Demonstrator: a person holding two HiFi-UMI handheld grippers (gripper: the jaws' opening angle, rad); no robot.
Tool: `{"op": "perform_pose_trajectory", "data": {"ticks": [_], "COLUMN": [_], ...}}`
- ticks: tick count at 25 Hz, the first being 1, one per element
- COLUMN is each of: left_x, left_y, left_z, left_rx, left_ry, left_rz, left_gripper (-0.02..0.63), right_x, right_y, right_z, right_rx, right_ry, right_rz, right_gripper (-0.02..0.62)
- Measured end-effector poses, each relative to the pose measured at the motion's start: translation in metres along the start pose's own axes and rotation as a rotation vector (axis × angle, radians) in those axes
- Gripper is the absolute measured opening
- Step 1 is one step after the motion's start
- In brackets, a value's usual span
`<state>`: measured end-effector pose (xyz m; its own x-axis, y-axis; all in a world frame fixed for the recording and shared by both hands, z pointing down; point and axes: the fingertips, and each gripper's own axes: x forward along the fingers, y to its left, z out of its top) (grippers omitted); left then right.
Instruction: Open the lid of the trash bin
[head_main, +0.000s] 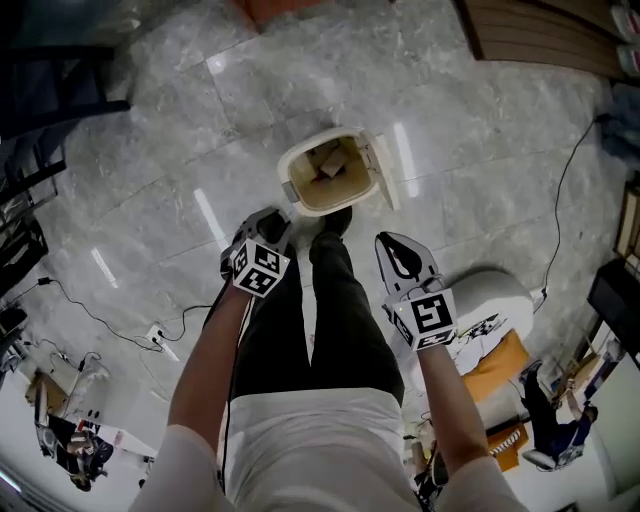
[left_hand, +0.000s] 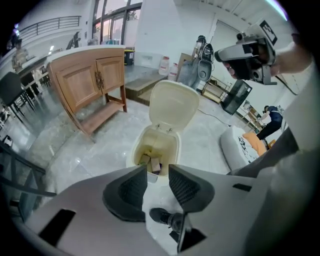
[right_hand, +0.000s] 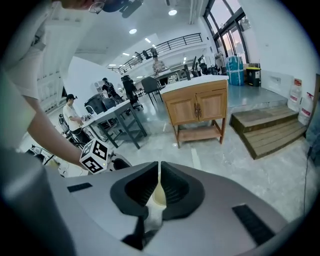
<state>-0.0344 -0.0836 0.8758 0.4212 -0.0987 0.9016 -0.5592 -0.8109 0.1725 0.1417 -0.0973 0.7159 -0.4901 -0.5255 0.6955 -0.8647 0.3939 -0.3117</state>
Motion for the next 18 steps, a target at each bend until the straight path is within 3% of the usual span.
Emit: {"op": "perform_pose_trajectory", "data": {"ticks": [11, 18], "left_x": [-0.122, -0.212], "left_y": [-0.006, -0.012], "left_z": [0.078, 0.140], "left_rx": [-0.116, -0.105], "left_ry": [-0.226, -0.320], "left_rz": [0.060, 0.095], "left_gripper": [0.116, 0.086], "right_x": [-0.066, -0.127], "right_y": [0.004, -0.003], "right_z": [0.065, 0.130], "right_rx": [-0.072, -0.088], "right_ry": [-0.103, -0.159], "right_rz": [-0.037, -0.036], "right_gripper": [0.035, 0.035]}}
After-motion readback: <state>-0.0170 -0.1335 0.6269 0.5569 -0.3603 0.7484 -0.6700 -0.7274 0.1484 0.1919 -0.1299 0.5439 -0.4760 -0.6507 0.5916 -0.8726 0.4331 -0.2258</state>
